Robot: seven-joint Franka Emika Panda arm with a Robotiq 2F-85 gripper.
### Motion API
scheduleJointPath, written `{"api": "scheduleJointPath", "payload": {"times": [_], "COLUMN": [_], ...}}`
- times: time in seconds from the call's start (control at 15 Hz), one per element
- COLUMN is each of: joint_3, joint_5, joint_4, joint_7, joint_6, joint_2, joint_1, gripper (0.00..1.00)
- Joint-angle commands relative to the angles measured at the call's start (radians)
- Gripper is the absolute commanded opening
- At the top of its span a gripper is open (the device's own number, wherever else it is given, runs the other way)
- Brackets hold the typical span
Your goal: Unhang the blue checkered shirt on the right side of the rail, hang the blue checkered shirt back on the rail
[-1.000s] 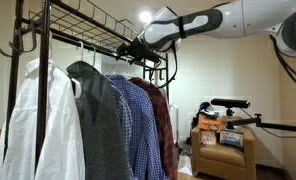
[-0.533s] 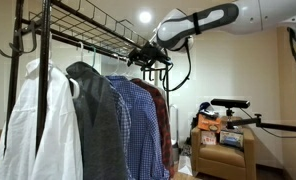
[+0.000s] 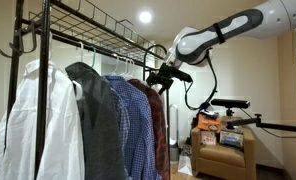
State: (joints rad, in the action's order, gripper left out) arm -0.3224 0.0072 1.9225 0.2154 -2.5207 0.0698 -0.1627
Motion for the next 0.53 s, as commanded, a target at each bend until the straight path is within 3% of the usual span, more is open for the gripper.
{"api": "scheduleJointPath", "payload": {"times": [0.0,0.2,0.47], "joint_3": [0.103,0.134,0.122], "joint_5": [-0.009,0.003,0.099], "joint_4": [0.157,0.219,0.27], "joint_7": [-0.126,-0.254,-0.49], "joint_6": [0.151,0.249,0.289], "joint_2": [0.136,0.173,0.161], "joint_1": [0.118,0.156,0.144], "gripper": [1.0,1.0,1.0]}}
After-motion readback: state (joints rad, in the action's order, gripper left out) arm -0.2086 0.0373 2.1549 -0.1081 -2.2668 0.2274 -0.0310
